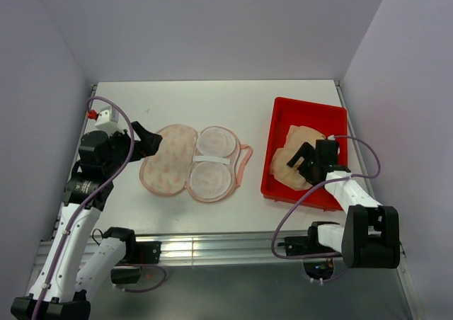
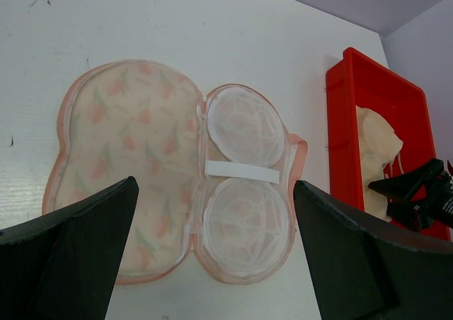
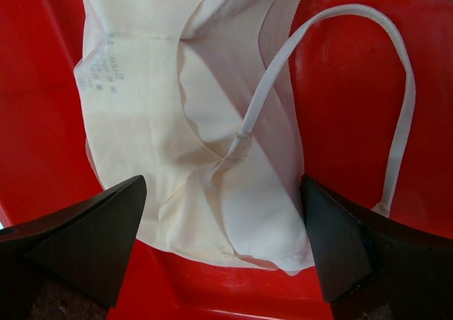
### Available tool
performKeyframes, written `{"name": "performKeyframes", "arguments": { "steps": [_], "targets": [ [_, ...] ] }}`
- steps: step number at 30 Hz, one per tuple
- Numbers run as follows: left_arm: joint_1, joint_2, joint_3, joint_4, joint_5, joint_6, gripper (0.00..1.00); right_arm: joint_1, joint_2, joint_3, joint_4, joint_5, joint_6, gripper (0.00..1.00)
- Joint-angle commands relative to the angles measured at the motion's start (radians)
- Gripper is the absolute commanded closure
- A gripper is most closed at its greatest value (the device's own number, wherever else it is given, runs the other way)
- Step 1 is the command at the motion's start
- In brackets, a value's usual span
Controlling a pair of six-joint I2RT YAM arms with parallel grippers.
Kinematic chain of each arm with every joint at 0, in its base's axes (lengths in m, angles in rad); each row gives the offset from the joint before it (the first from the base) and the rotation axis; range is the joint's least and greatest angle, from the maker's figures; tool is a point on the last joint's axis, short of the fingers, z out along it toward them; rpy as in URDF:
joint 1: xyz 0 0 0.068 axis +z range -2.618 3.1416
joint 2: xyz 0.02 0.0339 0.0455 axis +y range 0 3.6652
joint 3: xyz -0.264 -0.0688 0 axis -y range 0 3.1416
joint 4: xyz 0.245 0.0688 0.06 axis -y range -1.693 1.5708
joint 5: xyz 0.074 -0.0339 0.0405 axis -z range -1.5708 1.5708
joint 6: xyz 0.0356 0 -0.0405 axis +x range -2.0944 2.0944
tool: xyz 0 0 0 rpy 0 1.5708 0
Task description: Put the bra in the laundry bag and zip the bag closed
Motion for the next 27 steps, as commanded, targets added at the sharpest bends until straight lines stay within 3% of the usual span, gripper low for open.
{"name": "performKeyframes", "arguments": {
  "steps": [1,11,23,27],
  "targets": [
    [-0.003,0.003,0.002,0.031,0.012,0.000,0.01,-0.007,0.013,-0.017,0.035,-0.013,0.033,0.04],
    [-0.003,0.012,-0.004,0.031,0.012,-0.001,0.01,-0.007,-0.031,0.004,-0.050,0.087,0.013,0.15],
    [-0.003,0.020,-0.001,0.027,0.003,0.000,0.01,-0.007,0.058,0.035,-0.021,0.055,-0.002,0.20],
    [-0.003,0.021,-0.002,0.025,0.003,0.000,0.01,-0.007,0.064,0.037,-0.005,0.035,0.004,0.28]
  ]
}}
